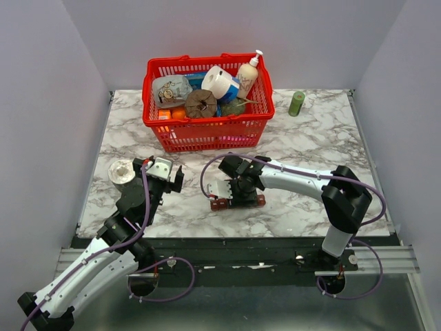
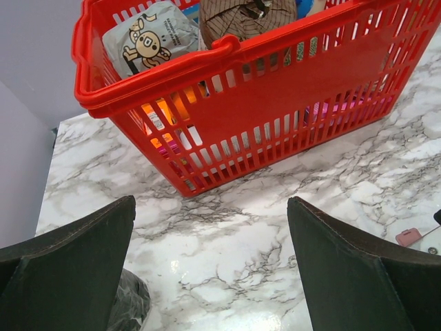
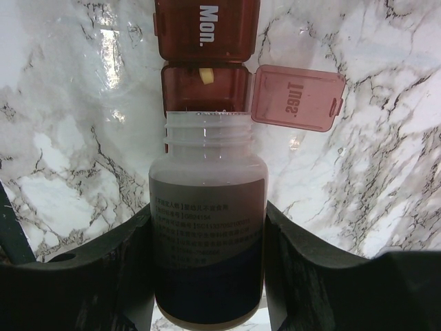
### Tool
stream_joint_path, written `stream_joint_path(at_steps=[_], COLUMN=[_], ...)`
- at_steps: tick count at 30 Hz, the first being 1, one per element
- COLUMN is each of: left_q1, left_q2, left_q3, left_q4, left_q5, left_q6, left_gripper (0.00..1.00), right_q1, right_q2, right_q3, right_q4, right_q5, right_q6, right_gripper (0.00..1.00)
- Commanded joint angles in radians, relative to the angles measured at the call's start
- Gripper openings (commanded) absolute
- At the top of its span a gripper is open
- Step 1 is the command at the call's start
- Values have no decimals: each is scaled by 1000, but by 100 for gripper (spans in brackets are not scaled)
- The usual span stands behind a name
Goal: Sort the pills into containers
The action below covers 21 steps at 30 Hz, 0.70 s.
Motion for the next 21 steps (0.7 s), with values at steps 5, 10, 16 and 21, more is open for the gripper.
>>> stream_joint_path(at_steps=[5,10,16,21], left_q1=[5,6,5,6], left_q2=[-14,-11,-11,-14], left_q3=[-8,-8,-6,-6], left_q4=[10,8,10,8], left_q5=[20,23,21,21], left_q6=[14,12,14,12], left_gripper=[99,99,99,99], right_q1=[12,12,12,12], right_q2=[-6,26,40,52], right_q3=[24,14,50,79], right_q4=[-11,-26,-54,-78], right_q5=[6,24,30,32], right_q6=[8,5,11,10], right_gripper=[13,12,13,13])
